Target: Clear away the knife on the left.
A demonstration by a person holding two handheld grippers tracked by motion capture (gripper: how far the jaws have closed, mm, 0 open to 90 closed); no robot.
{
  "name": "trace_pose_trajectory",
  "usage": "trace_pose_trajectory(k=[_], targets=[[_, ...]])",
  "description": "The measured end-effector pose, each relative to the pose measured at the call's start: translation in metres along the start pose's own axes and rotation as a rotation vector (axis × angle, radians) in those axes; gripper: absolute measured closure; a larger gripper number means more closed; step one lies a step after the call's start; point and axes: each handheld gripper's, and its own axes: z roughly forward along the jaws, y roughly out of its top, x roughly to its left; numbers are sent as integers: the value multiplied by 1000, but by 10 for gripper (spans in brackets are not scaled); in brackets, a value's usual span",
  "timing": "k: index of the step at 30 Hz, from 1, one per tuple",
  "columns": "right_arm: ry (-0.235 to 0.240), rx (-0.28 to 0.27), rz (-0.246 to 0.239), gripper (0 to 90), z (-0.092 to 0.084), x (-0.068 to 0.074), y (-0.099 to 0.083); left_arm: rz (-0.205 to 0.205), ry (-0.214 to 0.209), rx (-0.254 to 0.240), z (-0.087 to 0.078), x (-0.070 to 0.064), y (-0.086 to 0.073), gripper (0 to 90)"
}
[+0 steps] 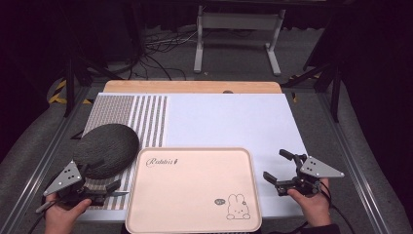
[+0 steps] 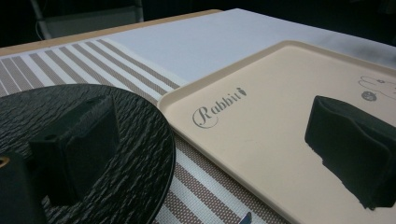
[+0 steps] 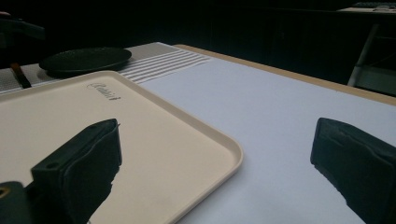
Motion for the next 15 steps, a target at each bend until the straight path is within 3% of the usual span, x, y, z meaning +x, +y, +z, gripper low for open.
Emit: trace_pose_trajectory(k=[5, 7, 8, 12, 15], targets=[[14, 7, -2, 32, 1, 0, 0, 1, -11, 23, -1, 1, 4, 40], [19, 10, 4, 47, 2, 0, -1, 23, -25, 77, 1, 0, 10, 42], [23, 12, 22, 56, 3, 0, -2, 23, -25, 77, 1, 0, 10, 47], [26, 31, 37, 56, 4, -2, -3, 68, -21, 200, -5, 2, 16, 74], [29, 32, 37, 57, 5, -1, -3, 75, -31, 226, -9, 4, 18, 70]])
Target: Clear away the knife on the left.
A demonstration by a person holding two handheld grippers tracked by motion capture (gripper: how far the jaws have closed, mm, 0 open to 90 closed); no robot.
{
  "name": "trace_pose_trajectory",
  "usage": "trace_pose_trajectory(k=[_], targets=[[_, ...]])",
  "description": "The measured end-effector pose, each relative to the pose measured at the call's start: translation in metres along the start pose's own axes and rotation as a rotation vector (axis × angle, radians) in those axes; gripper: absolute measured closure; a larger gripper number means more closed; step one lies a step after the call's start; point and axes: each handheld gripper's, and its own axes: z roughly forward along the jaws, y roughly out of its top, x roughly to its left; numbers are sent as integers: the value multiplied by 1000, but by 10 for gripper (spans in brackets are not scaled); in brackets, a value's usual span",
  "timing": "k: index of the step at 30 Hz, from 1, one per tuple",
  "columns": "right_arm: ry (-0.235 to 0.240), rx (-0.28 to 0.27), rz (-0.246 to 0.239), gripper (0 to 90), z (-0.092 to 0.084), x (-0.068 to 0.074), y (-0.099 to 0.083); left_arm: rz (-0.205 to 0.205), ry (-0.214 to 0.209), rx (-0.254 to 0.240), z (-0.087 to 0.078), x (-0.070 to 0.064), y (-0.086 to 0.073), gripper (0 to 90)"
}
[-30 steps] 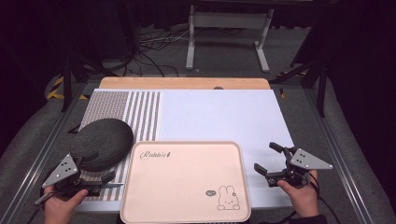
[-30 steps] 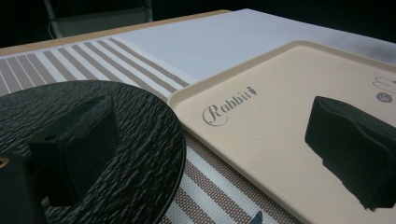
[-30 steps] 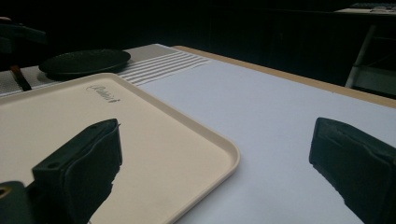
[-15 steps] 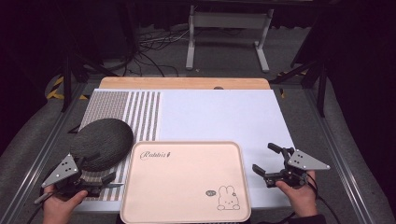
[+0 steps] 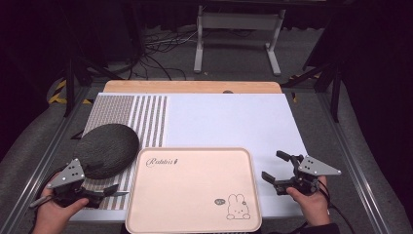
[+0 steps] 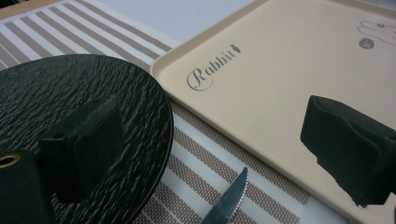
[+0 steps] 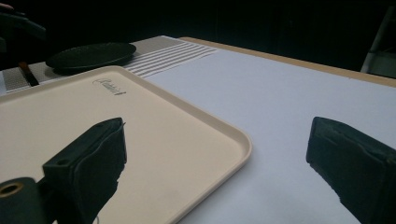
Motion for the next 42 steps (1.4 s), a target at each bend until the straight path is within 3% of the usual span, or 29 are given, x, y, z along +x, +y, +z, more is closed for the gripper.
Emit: trace_pose_trajectory(k=[2, 3, 6, 18, 24, 28, 35, 39, 42], targets=[[1, 1, -2, 57, 1, 0, 0, 7, 4, 15, -2, 1, 1, 63], [0, 4, 2, 57, 1, 0, 0, 40, 27, 65, -9, 2, 4, 77], [-2, 17, 5, 61, 3, -1, -1, 70, 46, 112, -15, 3, 7, 106], [6, 36, 15, 61, 4, -1, -3, 109, 4, 242, -19, 5, 19, 126], [8, 34, 16, 61, 4, -2, -3, 122, -17, 304, -15, 8, 21, 136], [7, 32, 17, 60, 3, -2, -3, 126, -53, 382, -13, 8, 20, 175], [9, 30, 18, 61, 3, -2, -3, 156, -68, 441, -9, 10, 20, 172], [9, 27, 25, 60, 3, -3, -3, 184, -94, 522, 0, 11, 19, 180], [10, 22, 24, 60, 3, -3, -3, 203, -97, 555, 3, 11, 19, 180]])
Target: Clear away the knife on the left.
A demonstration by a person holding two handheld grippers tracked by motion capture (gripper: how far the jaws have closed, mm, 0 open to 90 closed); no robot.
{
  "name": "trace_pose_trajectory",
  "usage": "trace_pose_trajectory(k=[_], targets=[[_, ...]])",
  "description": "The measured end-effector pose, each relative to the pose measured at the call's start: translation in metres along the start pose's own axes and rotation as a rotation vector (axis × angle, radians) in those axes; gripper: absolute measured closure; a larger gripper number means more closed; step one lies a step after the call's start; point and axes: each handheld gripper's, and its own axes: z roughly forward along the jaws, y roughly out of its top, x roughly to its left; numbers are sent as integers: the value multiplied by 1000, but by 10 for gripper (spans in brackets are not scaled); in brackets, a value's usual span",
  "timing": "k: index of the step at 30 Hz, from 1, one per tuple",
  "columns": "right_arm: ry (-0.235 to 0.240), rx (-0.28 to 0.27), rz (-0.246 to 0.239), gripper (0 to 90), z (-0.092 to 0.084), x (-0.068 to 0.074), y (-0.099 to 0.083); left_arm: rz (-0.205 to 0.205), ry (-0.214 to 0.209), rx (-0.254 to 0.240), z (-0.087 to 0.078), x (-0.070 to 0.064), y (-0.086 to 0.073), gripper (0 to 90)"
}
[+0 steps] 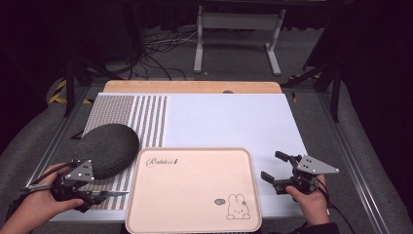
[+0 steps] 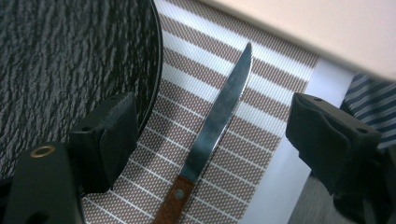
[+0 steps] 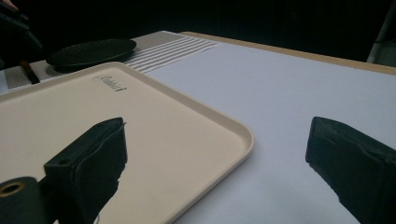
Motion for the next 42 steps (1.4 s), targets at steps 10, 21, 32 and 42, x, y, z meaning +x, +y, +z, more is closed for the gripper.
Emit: trace_pose_trajectory(k=[10, 21, 32, 42], targets=[[1, 0, 5, 56, 1, 0, 0, 101, -30, 175, 9, 0, 10, 195], [8, 3, 4, 54, 1, 1, -1, 173, -54, 260, 16, 10, 7, 276], [16, 14, 1, 53, 3, 1, -1, 284, -38, 430, 17, 16, 5, 448], [26, 12, 5, 54, 3, 2, -1, 406, -86, 496, 23, 16, 9, 670]])
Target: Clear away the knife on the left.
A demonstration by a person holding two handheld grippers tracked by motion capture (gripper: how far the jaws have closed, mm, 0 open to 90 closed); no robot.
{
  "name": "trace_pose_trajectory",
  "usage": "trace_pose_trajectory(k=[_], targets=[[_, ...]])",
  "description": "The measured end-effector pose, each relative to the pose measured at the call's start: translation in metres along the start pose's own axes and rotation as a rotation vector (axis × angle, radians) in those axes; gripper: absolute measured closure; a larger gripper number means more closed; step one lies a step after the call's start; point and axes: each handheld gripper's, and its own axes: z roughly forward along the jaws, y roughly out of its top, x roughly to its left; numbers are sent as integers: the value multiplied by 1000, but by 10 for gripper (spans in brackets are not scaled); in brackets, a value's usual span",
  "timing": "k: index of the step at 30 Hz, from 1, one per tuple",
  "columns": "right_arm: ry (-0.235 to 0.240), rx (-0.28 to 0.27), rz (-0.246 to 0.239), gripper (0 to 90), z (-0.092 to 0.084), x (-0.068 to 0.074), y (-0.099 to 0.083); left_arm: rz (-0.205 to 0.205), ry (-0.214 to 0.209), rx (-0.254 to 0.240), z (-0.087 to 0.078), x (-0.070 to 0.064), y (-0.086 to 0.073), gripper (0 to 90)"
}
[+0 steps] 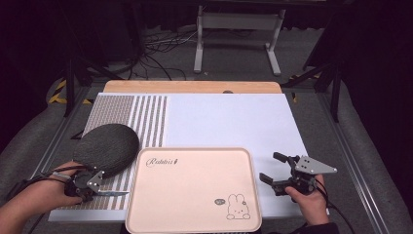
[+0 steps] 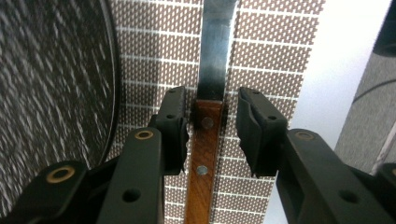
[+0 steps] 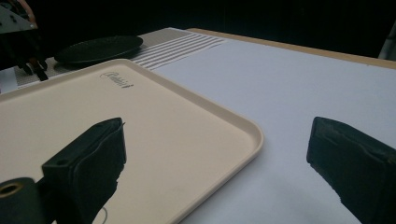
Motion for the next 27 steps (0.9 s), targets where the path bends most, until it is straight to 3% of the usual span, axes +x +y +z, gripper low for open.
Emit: trace_pose_trajectory(k=[4, 11, 14, 18, 24, 27], targets=[[6, 1, -1, 54, 1, 0, 0, 23, -17, -3, 1, -1, 0, 767], [11, -1, -3, 57, 1, 1, 0, 45, -22, -4, 1, 0, 0, 776], [13, 0, -3, 57, 1, 1, 0, 35, -30, -13, 1, 1, -1, 778], [15, 2, -2, 58, 1, 1, 0, 4, -66, -33, 0, 5, -7, 780], [12, 5, 2, 60, 0, 1, 0, -15, -75, -49, -2, 5, -8, 780], [11, 4, 2, 60, 0, 1, 0, -92, -149, -72, -6, 5, -9, 781]])
